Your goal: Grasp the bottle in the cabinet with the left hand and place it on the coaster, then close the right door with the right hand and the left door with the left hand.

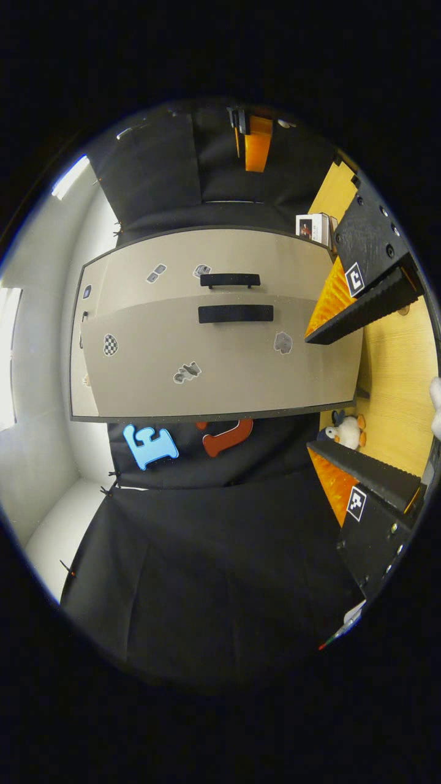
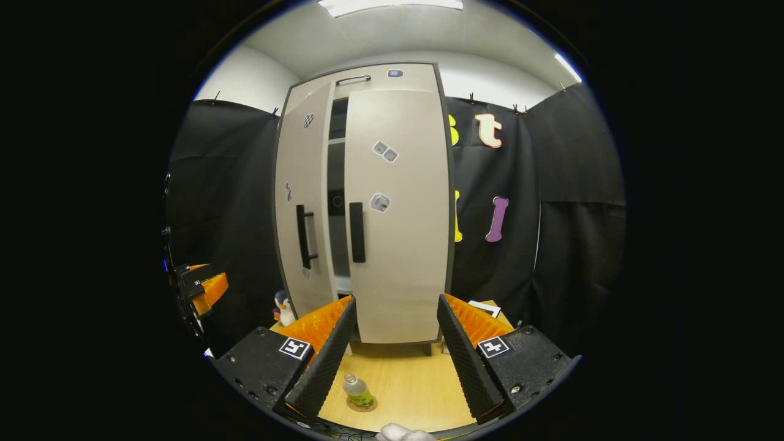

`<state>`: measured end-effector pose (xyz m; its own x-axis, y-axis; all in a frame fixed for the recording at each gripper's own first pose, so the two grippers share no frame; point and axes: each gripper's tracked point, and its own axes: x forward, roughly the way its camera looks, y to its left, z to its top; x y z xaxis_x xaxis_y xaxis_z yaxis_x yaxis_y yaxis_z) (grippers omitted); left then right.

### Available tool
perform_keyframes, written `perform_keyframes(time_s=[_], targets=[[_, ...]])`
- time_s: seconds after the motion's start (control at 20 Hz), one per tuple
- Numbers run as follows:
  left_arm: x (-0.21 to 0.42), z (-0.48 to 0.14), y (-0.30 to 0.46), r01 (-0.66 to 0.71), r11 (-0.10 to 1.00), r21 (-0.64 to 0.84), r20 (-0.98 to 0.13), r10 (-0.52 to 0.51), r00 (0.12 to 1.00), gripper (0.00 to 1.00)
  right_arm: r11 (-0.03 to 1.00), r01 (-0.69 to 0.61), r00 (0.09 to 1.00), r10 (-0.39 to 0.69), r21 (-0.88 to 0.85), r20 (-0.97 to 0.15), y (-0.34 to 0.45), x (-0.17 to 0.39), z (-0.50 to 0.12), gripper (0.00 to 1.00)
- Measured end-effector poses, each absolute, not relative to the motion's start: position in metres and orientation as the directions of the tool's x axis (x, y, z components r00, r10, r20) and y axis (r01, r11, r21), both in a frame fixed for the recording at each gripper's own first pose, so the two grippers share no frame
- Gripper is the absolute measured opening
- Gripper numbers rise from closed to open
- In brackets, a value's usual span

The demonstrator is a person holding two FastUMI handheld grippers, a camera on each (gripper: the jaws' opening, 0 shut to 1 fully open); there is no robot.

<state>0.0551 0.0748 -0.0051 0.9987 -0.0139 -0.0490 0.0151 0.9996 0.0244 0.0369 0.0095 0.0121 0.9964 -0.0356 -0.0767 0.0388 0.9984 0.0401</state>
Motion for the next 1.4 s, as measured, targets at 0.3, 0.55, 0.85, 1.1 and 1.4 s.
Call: perform_keyframes(time_s=[0.3,0.55,0.85,1.1,1.4], targets=[[0.052,-0.002,0.07,0.034,0.999,0.017,-0.042,-0.033,0.999,0.96,0.999,0.042,0.997,-0.04,0.021,-0.065,0.015,0.034,0.013,0.82],[0.052,0.0,0.067,0.052,0.999,0.013,-0.039,-0.051,0.998,0.96,0.997,0.065,0.996,-0.064,0.031,-0.059,0.008,0.03,0.014,0.82],[0.058,0.002,0.066,0.076,0.997,0.008,-0.041,-0.076,0.996,0.96,0.996,0.086,0.996,-0.084,0.031,-0.041,0.007,0.028,0.022,0.82],[0.059,0.004,0.065,0.083,0.996,0.015,-0.035,-0.082,0.996,0.96,0.996,0.09,0.995,-0.089,0.02,-0.038,0.007,0.028,0.024,0.82],[0.061,0.005,0.066,0.089,0.996,0.022,-0.032,-0.088,0.996,0.96,0.995,0.099,0.995,-0.098,0.023,-0.028,0.005,0.028,0.027,0.82]])
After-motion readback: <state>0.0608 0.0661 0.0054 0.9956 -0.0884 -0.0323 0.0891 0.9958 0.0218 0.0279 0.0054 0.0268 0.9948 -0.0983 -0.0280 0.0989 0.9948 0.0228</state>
